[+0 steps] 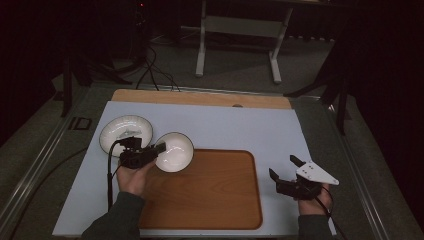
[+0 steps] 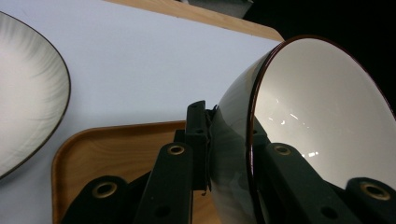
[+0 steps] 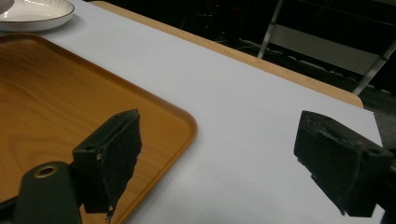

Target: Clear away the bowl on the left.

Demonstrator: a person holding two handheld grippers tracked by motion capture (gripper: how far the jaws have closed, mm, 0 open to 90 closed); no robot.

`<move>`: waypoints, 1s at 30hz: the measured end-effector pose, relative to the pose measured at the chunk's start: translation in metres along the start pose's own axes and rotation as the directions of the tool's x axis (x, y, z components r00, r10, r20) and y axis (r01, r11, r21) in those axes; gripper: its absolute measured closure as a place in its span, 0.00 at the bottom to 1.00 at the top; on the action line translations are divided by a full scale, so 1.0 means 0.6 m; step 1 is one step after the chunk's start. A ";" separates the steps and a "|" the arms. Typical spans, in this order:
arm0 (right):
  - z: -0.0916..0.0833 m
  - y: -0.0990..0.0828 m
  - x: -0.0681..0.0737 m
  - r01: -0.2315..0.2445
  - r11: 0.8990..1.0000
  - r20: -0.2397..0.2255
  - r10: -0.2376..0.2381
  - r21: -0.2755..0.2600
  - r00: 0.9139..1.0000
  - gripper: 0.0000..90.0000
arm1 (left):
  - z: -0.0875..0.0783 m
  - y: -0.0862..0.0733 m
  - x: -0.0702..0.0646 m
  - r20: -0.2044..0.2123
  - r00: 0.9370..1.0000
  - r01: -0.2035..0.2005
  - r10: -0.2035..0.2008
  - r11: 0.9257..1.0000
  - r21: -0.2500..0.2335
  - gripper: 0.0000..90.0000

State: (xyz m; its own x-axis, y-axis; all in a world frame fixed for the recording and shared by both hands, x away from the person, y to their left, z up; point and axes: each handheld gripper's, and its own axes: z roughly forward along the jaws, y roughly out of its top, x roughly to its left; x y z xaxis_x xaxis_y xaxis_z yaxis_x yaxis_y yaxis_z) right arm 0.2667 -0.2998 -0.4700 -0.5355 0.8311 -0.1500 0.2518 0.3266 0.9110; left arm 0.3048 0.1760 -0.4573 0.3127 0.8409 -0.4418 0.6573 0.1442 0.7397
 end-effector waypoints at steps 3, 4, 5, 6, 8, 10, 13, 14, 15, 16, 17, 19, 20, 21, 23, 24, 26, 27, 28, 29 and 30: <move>0.000 0.000 0.000 0.000 1.000 0.000 0.000 -0.001 1.000 0.16 | 0.002 -0.002 -0.002 0.004 1.000 -0.003 0.003 1.000 0.008 0.89; 0.000 0.000 0.000 0.000 1.000 0.000 0.000 -0.001 1.000 0.16 | 0.003 -0.002 -0.002 0.005 1.000 -0.004 0.004 1.000 0.010 0.89; 0.000 0.000 0.000 0.000 1.000 0.000 0.000 -0.001 1.000 0.16 | 0.004 -0.003 -0.003 0.006 1.000 -0.004 0.004 1.000 0.013 0.89; 0.000 0.000 0.000 0.000 1.000 0.000 0.000 -0.001 1.000 0.16 | 0.005 -0.003 -0.004 0.007 1.000 -0.006 0.006 1.000 0.014 0.89; 0.000 0.000 -0.001 0.000 1.000 0.000 0.000 -0.001 1.000 0.16 | 0.006 -0.004 -0.005 0.007 1.000 -0.008 0.008 1.000 0.018 0.89; 0.000 0.000 -0.001 -0.001 1.000 -0.001 0.001 -0.002 1.000 0.16 | 0.007 -0.005 -0.006 0.007 1.000 -0.010 0.010 1.000 0.022 0.89; 0.000 0.000 -0.001 0.000 1.000 -0.001 0.000 -0.003 1.000 0.16 | 0.009 -0.007 -0.008 0.005 1.000 -0.011 0.011 1.000 0.026 0.89; 0.000 0.001 -0.001 0.000 1.000 -0.001 0.000 -0.004 1.000 0.16 | 0.010 -0.007 -0.008 0.005 1.000 -0.011 0.011 1.000 0.028 0.89; 0.000 0.001 -0.001 0.000 1.000 -0.002 0.000 -0.004 1.000 0.16 | 0.010 -0.007 -0.009 0.006 1.000 -0.013 0.013 0.999 0.030 0.89; 0.000 0.000 -0.001 0.001 1.000 -0.001 -0.001 -0.004 1.000 0.16 | 0.011 -0.008 -0.009 0.007 1.000 -0.014 0.014 0.999 0.030 0.89; 0.000 0.000 -0.001 0.001 1.000 -0.001 -0.001 -0.004 1.000 0.16 | 0.011 -0.008 -0.009 0.007 1.000 -0.014 0.014 0.999 0.030 0.89; 0.000 0.000 -0.002 -0.001 1.000 0.000 0.001 -0.005 1.000 0.16 | 0.013 -0.009 -0.011 0.009 1.000 -0.018 0.018 0.999 0.036 0.89; -0.001 0.000 -0.003 -0.002 1.000 0.001 0.002 -0.005 1.000 0.16 | 0.014 -0.010 -0.012 0.008 1.000 -0.020 0.019 0.999 0.038 0.89; -0.001 0.000 -0.003 -0.002 1.000 0.001 0.002 -0.006 1.000 0.16 | 0.015 -0.011 -0.012 0.008 1.000 -0.020 0.020 0.999 0.040 0.89; -0.001 0.001 -0.003 -0.003 1.000 0.001 0.003 -0.007 1.000 0.16 | 0.016 -0.012 -0.013 0.011 1.000 -0.020 0.019 0.999 0.044 0.89; -0.001 0.001 -0.003 -0.003 1.000 0.001 0.003 -0.008 1.000 0.16 | 0.017 -0.013 -0.013 0.009 1.000 -0.021 0.020 0.999 0.048 0.89; -0.001 0.001 -0.002 -0.001 1.000 0.000 0.001 -0.007 1.000 0.16 | 0.019 -0.015 -0.015 0.012 1.000 -0.024 0.023 0.998 0.054 0.89; -0.001 0.001 -0.002 0.001 1.000 0.000 -0.001 -0.007 1.000 0.16 | 0.020 -0.016 -0.016 0.013 1.000 -0.029 0.028 0.998 0.058 0.89; 0.000 0.001 -0.001 0.002 1.000 -0.001 -0.002 -0.006 1.000 0.16 | 0.021 -0.017 -0.018 0.013 0.999 -0.031 0.031 0.998 0.062 0.89; 0.000 0.001 -0.001 0.001 1.000 -0.001 -0.001 -0.006 1.000 0.16 | 0.022 -0.018 -0.019 0.014 0.999 -0.034 0.033 0.997 0.065 0.89; 0.000 0.001 -0.002 0.001 1.000 -0.001 -0.001 -0.006 1.000 0.16 | 0.024 -0.019 -0.020 0.015 0.999 -0.036 0.035 0.997 0.068 0.89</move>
State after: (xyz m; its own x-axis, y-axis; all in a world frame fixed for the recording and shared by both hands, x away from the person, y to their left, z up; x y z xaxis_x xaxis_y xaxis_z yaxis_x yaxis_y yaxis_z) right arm 0.2671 -0.3006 -0.4693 -0.5367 0.8303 -0.1503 0.2469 0.3249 0.9130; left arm 0.3033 0.1568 -0.4676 0.3460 0.8376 -0.4228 0.6903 0.0778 0.7193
